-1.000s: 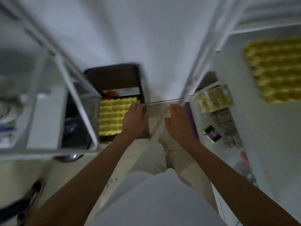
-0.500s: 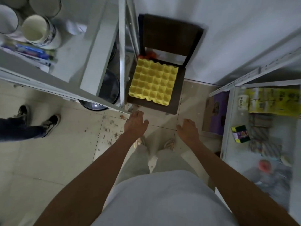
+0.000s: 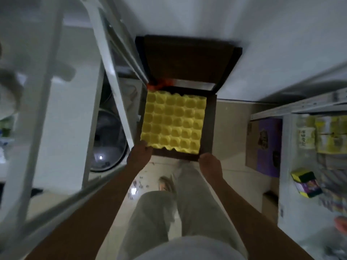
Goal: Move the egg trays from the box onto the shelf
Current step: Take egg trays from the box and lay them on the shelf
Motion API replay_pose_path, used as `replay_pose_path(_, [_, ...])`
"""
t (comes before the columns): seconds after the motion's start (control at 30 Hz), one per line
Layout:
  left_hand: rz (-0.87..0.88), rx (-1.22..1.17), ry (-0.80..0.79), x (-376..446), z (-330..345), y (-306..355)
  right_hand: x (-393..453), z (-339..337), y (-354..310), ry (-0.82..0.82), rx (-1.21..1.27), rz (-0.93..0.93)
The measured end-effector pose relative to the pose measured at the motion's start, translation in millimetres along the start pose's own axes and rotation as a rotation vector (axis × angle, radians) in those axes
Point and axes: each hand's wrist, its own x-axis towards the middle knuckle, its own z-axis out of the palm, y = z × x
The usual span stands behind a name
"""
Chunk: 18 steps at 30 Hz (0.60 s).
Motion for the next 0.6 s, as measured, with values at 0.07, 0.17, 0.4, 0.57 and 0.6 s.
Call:
replay_pose_path(0.07, [-0.067,-0.036,0.016,49.1,-6.6,9.2,44.0,10.7,-9.0,0.027,0.044,0.066])
replay_pose_path(0.17, [-0.067,-0.019,0.144,116.7,-12.7,27.6,97.9,24.2,-16.9,0.130,0.113,0.153])
replay_pose_path(0.4, [-0.052,0.006,0.218,189.0,-10.9,56.6,140.5,40.3,-37.0,0.274,-0.155,0.115])
replay_pose_path(0.57, [-0.111,-0.048,0.280,196.2,-11.5,60.2,134.7,46.6,-27.4,0.302,-0.323,0.046])
replay_pose_path(0.6, [-0.115,-0.048,0.288,195.1,-12.7,61.5,132.2,48.0,-25.9,0.314,-0.343,0.036])
